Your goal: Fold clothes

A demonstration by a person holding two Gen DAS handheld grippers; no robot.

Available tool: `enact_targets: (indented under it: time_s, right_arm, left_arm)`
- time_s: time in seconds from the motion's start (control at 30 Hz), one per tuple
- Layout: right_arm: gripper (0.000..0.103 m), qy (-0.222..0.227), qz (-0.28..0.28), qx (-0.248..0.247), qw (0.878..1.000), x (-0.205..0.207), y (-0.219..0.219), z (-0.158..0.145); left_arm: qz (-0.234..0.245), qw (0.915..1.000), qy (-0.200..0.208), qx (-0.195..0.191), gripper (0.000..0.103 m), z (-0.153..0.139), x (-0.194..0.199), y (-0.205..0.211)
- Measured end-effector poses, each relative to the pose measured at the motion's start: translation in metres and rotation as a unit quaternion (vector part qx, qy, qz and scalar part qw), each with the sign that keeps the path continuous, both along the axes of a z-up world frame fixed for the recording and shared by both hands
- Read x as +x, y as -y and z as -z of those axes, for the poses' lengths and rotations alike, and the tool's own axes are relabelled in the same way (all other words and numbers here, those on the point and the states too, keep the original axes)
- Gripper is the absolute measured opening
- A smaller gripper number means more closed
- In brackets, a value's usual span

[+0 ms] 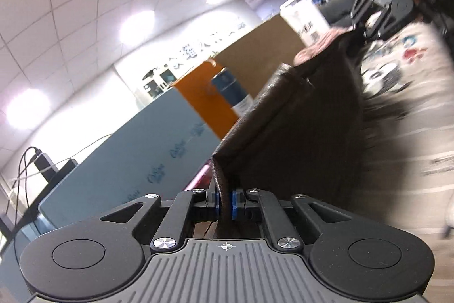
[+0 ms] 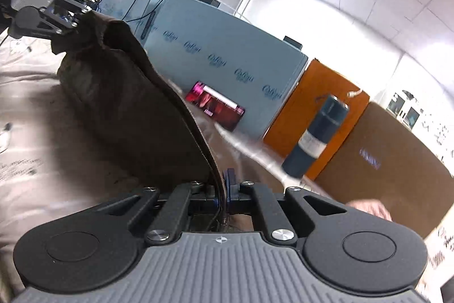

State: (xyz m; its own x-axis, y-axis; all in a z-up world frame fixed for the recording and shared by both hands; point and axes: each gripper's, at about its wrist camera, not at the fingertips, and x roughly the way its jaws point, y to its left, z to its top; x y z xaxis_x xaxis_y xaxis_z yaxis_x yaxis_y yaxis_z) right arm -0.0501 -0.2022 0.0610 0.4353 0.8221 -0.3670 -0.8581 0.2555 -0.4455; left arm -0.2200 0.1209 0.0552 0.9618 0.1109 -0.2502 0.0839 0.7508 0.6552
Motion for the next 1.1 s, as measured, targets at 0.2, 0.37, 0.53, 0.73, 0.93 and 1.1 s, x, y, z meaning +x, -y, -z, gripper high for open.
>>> enact_targets:
  time_s: [0.2, 0.37, 0.53, 0.73, 0.93, 1.1]
  right_arm:
    - [0.005, -0.021, -0.016, -0.015, 1.0, 0.056, -0.048, -0.003]
    - [0.005, -0.064, -0.019, -0.031, 0.997, 0.094, -0.075, 0.009]
    - [0.005, -0.106, -0.014, -0.042, 0.993, 0.126, -0.094, 0.026]
    - [0.008, -0.143, -0.001, -0.033, 0.989, 0.151, -0.103, 0.041]
    - [0.015, -0.175, 0.024, 0.003, 0.984, 0.168, -0.104, 0.05]
    - [0.039, -0.193, 0.066, 0.03, 0.979, 0.178, -0.097, 0.051]
  left_arm:
    - [-0.001, 0.9979, -0.065, 0.001, 0.009, -0.004, 0.068, -0.038]
    - [0.001, 0.9932, -0.112, -0.032, 0.012, 0.005, 0.111, -0.068]
    - [-0.002, 0.9869, -0.148, -0.065, 0.013, 0.022, 0.138, -0.092]
    - [-0.001, 0.9778, -0.152, -0.144, 0.014, 0.031, 0.159, -0.12]
    - [-0.009, 0.9665, -0.146, -0.211, 0.018, 0.035, 0.174, -0.143]
    - [-0.054, 0.9618, -0.118, -0.241, 0.045, 0.039, 0.174, -0.162]
